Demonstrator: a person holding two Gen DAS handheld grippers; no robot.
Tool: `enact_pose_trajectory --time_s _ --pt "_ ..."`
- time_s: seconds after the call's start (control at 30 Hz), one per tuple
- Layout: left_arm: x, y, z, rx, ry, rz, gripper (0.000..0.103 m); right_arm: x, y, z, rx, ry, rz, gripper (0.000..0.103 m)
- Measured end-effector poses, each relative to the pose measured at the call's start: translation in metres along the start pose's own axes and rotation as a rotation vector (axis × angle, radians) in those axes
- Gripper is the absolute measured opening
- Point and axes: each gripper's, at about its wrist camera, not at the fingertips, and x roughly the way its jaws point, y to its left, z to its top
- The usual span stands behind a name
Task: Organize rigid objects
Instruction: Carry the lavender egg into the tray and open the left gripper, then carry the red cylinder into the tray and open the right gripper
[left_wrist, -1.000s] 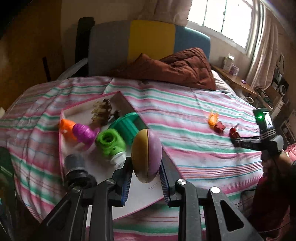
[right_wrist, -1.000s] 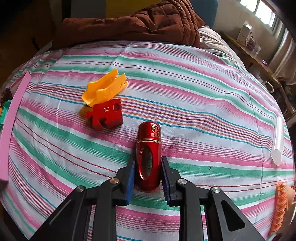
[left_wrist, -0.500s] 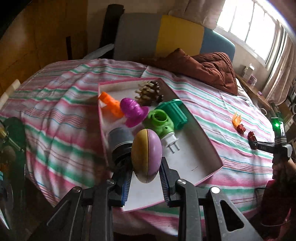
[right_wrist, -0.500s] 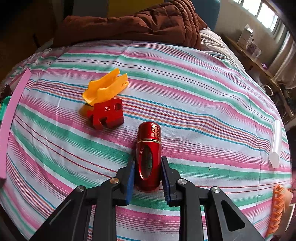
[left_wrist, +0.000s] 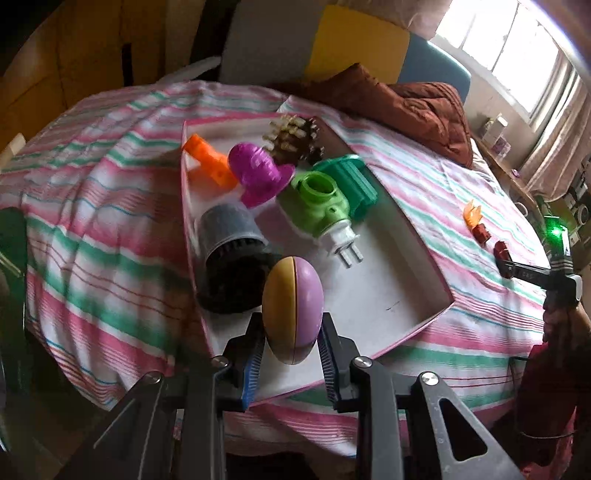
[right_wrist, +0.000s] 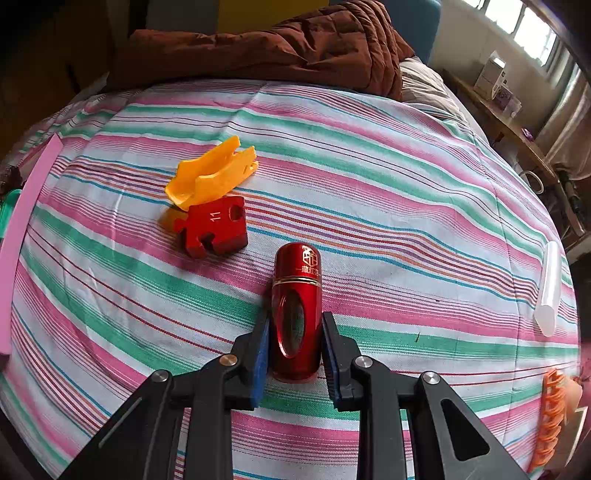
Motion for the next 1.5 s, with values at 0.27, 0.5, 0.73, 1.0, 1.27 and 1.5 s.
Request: enact_pose_trajectory --time_s 0.27,0.5,0.73,1.0,1.27,1.5 --pt "0.020 0.010 0.014 -0.030 0.022 0.010 0.032 0.000 0.001 -0.001 -0.001 -0.001 -0.005 0.027" --pt "0.017 0.015 0.026 -0.056 0.011 0.009 0.034 -0.001 0.002 -0.002 -0.003 -0.002 -0.009 0.027" --pt "-0.003 0.024 0.021 -0.064 -0.019 0.012 0.037 -0.002 0.003 -0.002 -0.008 -0.002 -0.014 0.027" --pt "-0.024 0.007 0.023 0.007 -0.100 0.109 0.037 -0.002 0.005 -0.001 -0.022 -0.004 -0.029 0.026" --pt "-0.041 -0.017 0.027 0.099 -0.160 0.176 0.037 -0.002 0.005 0.000 -0.011 -0.001 -0.028 0.026" --pt "-0.044 -0.023 0.024 0.125 -0.177 0.200 0.037 -0.002 0.008 0.000 -0.010 -0.001 -0.026 0.026"
